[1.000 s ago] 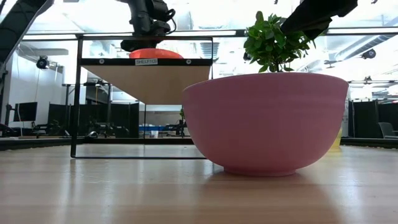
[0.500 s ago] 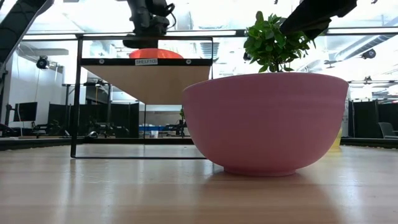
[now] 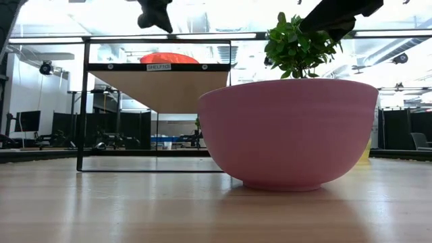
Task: Place and stack bowls onto a shelf
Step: Stack the orange bowl on top of the dark green bowl on the shelf, then stack the purple bowl on top of the light orange bowl on the shelf
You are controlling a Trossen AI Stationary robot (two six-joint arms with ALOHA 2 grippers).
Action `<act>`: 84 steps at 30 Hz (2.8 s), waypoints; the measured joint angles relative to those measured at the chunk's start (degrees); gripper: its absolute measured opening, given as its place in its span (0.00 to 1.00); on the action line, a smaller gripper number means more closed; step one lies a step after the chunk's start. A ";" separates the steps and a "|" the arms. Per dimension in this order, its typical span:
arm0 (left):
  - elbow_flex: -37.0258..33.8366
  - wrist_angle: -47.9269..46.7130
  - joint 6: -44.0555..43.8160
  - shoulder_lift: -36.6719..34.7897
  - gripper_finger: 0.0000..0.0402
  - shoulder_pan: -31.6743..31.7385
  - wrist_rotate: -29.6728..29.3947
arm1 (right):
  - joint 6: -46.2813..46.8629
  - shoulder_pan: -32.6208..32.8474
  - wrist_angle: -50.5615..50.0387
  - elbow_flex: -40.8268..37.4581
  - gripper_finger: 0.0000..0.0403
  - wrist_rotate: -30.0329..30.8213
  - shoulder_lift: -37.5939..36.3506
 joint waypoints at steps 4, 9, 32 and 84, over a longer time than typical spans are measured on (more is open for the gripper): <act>-9.01 6.14 0.01 -5.81 0.02 -0.16 0.52 | -0.89 0.00 0.16 -0.10 0.02 -0.02 0.00; -28.98 18.89 -1.29 -15.63 0.00 -0.93 0.29 | -1.58 0.00 0.33 -0.19 0.02 -0.02 0.00; -69.71 52.67 -9.13 -33.20 0.00 -1.06 -2.27 | -2.59 0.00 2.03 -0.25 0.02 -0.07 0.00; -98.84 84.64 -14.49 -66.20 0.00 -36.71 -8.76 | -12.99 -32.25 -8.22 4.66 0.03 -23.87 14.31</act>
